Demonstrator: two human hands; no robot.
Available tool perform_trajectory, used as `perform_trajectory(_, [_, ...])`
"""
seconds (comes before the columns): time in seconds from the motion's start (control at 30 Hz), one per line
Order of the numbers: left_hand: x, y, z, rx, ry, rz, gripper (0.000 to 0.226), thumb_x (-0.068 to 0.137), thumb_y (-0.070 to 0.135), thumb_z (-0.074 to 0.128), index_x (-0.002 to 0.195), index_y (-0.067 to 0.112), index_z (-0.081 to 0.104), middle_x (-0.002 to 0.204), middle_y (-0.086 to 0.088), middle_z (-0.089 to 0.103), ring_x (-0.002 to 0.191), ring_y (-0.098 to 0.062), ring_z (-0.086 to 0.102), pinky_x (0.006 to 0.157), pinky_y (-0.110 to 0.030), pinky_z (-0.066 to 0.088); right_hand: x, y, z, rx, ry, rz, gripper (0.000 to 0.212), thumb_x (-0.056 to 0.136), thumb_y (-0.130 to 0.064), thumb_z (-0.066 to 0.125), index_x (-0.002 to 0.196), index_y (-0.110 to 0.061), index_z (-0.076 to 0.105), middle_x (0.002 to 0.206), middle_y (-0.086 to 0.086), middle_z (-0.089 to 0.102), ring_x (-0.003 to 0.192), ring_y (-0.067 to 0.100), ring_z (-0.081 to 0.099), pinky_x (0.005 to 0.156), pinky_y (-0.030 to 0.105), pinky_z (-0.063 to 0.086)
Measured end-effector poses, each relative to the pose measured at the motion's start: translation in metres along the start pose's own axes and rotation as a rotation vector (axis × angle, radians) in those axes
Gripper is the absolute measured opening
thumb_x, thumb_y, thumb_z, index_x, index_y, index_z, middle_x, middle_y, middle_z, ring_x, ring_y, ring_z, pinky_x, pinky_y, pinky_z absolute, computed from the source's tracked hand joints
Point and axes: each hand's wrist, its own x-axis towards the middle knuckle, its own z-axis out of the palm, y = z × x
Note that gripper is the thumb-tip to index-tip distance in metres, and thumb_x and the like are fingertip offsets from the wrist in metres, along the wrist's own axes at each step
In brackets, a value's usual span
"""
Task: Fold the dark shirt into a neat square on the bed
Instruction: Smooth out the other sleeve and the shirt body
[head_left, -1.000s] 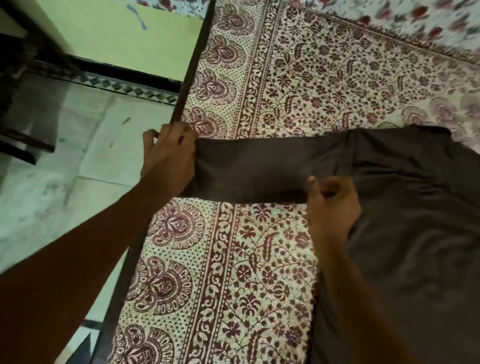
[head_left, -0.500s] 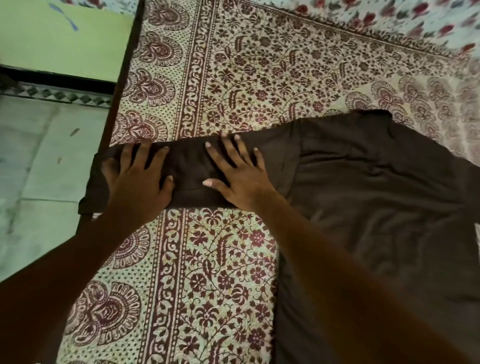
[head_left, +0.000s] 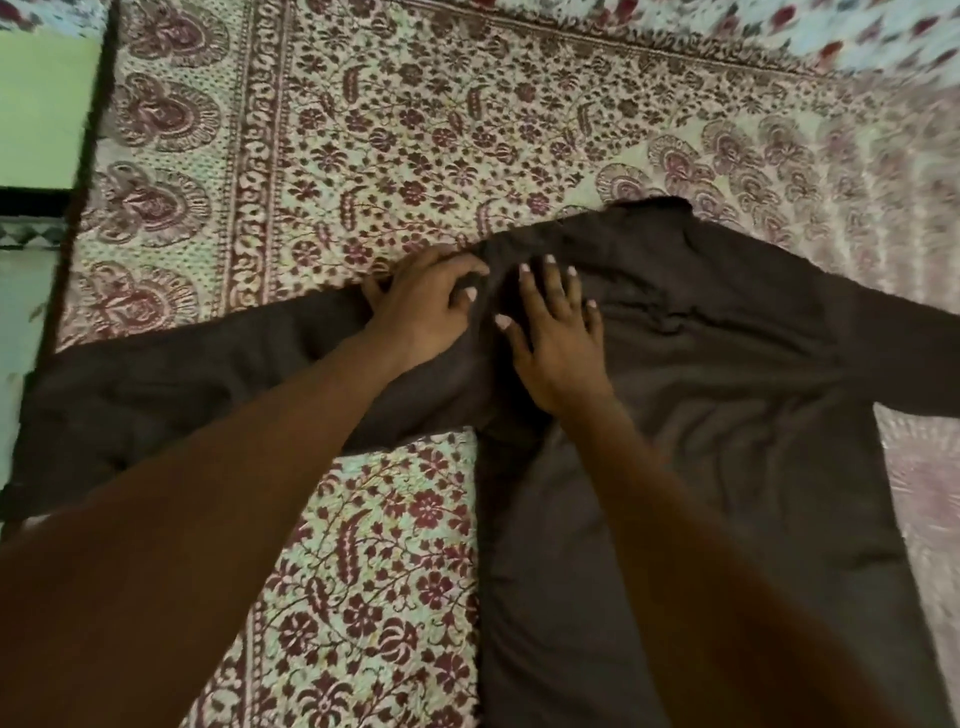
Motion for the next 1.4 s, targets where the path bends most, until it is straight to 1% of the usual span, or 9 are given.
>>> perform_trajectory(0.17, [0.063, 0.038, 0.021, -0.01, -0.005, -0.091, 0.014, 0.093, 0.035, 0.072, 0.106, 0.034, 0.068, 0.133, -0.003, 0.054, 0.134, -0.034, 0.044, 0.118, -0.061, 0.03, -0.105, -0.001, 0.028, 0.026, 0.102, 0.202, 0.074, 0.102, -0.069, 0.03, 0.165, -0.036, 0.01, 0.174, 0.005, -0.013, 0.159, 0.032, -0.015, 0.128, 0.056, 0.005])
perform_trajectory(0.3, [0.08, 0.049, 0.032, -0.012, 0.116, -0.072, 0.013, 0.093, 0.008, 0.07, 0.105, 0.013, 0.068, 0.127, -0.012, 0.056, 0.125, -0.032, 0.052, 0.109, -0.038, 0.04, -0.166, -0.01, 0.052, -0.031, -0.064, -0.029, 0.074, 0.1, -0.073, 0.022, 0.164, -0.041, 0.002, 0.173, 0.0, -0.018, 0.158, 0.037, -0.018, 0.123, 0.069, 0.004])
perform_trajectory(0.4, [0.078, 0.051, 0.036, 0.078, 0.168, -0.086, 0.014, 0.091, 0.011, 0.068, 0.102, 0.019, 0.065, 0.128, -0.008, 0.052, 0.131, -0.031, 0.045, 0.116, -0.055, 0.031, -0.175, 0.0, 0.051, -0.026, -0.026, -0.182, 0.07, 0.104, -0.066, 0.032, 0.165, -0.039, 0.009, 0.174, 0.0, -0.009, 0.161, 0.029, -0.007, 0.121, 0.067, 0.018])
perform_trajectory(0.53, [0.068, 0.052, 0.04, 0.226, 0.149, 0.002, 0.026, 0.095, 0.019, 0.063, 0.12, 0.016, 0.058, 0.135, -0.01, 0.044, 0.132, -0.034, 0.039, 0.113, -0.06, 0.03, -0.16, 0.027, 0.045, -0.028, 0.035, 0.151, 0.072, 0.103, -0.068, 0.028, 0.165, -0.039, 0.008, 0.174, 0.007, -0.011, 0.16, 0.035, -0.011, 0.126, 0.061, 0.01])
perform_trajectory(0.67, [0.048, 0.045, 0.041, 0.419, 0.119, 0.033, 0.048, 0.103, 0.024, 0.054, 0.149, 0.013, 0.043, 0.163, -0.008, 0.027, 0.146, -0.039, 0.026, 0.113, -0.071, 0.021, -0.159, 0.044, 0.04, -0.103, -0.001, -0.242, 0.069, 0.104, -0.066, 0.03, 0.164, -0.031, 0.026, 0.174, 0.007, 0.005, 0.161, 0.029, 0.005, 0.121, 0.063, 0.023])
perform_trajectory(0.83, [0.012, 0.03, 0.047, 0.514, 0.109, 0.166, 0.064, 0.103, 0.051, 0.041, 0.158, 0.02, 0.035, 0.17, -0.001, 0.027, 0.152, -0.03, 0.027, 0.116, -0.061, 0.023, -0.067, 0.081, 0.011, -0.024, 0.227, 0.015, 0.068, 0.104, -0.063, 0.029, 0.163, -0.03, 0.028, 0.174, 0.004, 0.012, 0.161, 0.03, 0.01, 0.124, 0.056, 0.021])
perform_trajectory(1.1, [-0.003, -0.011, 0.035, 0.646, 0.085, 0.168, 0.08, 0.1, 0.072, 0.021, 0.167, 0.029, 0.009, 0.176, 0.004, 0.006, 0.16, -0.023, 0.015, 0.123, -0.058, 0.019, 0.062, 0.123, -0.038, -0.071, -0.021, 0.095, 0.058, 0.097, -0.081, 0.019, 0.152, -0.069, 0.006, 0.174, -0.003, -0.01, 0.16, 0.029, -0.011, 0.115, 0.072, 0.008])
perform_trajectory(1.27, [-0.002, -0.007, 0.033, 0.674, 0.078, 0.151, 0.08, 0.101, 0.07, 0.021, 0.167, 0.027, 0.013, 0.175, 0.002, 0.012, 0.159, -0.024, 0.019, 0.121, -0.057, 0.023, 0.081, 0.124, -0.057, 0.08, 0.3, 0.071, 0.052, 0.107, -0.053, 0.031, 0.155, -0.034, 0.038, 0.16, 0.006, 0.041, 0.147, 0.028, 0.038, 0.111, 0.059, 0.022])
perform_trajectory(1.4, [-0.001, -0.006, 0.034, 0.697, 0.094, 0.144, 0.079, 0.1, 0.068, 0.026, 0.166, 0.026, 0.015, 0.176, 0.003, 0.009, 0.16, -0.022, 0.016, 0.12, -0.057, 0.023, 0.131, 0.14, -0.08, 0.084, 0.195, 0.189, 0.046, 0.106, -0.034, 0.048, 0.151, -0.042, 0.041, 0.148, 0.019, 0.035, 0.135, 0.041, 0.034, 0.111, 0.068, 0.027])
